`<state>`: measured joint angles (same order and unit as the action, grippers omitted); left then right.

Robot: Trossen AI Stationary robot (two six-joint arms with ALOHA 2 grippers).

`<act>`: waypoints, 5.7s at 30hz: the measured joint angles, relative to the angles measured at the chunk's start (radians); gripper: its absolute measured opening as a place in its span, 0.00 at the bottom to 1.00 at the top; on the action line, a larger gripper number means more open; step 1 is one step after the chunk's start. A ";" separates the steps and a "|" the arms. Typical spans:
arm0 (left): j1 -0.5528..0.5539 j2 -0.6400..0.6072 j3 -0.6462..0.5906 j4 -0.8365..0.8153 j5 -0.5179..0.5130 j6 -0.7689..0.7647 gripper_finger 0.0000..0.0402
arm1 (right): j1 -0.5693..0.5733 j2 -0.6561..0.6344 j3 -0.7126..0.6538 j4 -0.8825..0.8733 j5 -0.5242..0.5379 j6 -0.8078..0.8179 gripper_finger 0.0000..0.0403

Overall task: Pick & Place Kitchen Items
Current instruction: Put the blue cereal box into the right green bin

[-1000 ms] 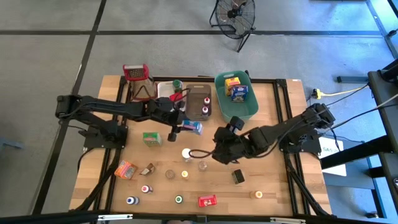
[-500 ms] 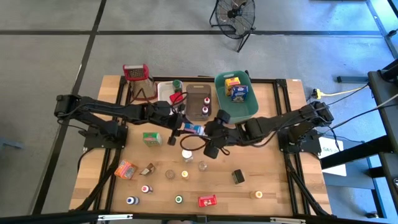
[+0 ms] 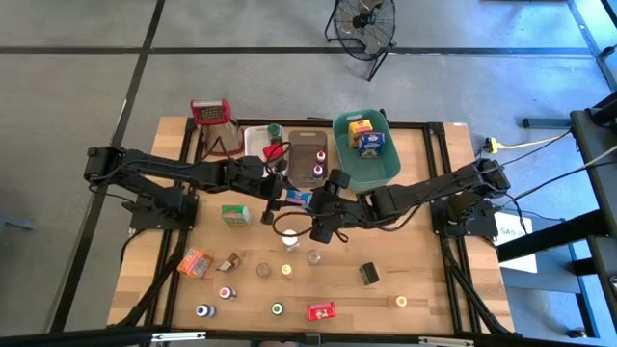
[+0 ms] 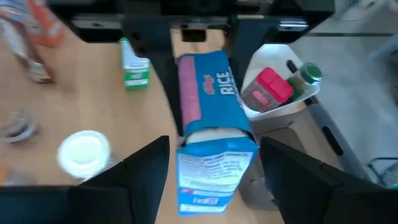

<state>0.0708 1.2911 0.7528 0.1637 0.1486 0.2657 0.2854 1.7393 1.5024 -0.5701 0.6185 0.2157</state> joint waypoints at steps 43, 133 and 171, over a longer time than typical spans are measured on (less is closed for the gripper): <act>0.000 0.000 0.000 -0.003 0.001 0.052 0.40 | -0.036 0.024 0.000 0.037 -0.084 -0.023 0.34; -0.057 0.001 0.000 -0.239 -0.130 0.112 0.60 | -0.309 -0.026 0.000 -0.768 0.326 0.597 0.34; -0.056 0.000 0.000 -0.243 -0.130 0.066 0.60 | -0.076 -0.662 0.058 -1.001 0.012 0.568 0.35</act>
<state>0.0150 1.2911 0.7525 -0.0795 0.0189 0.3314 0.2092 1.0771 1.5604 -1.5715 0.6310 0.7835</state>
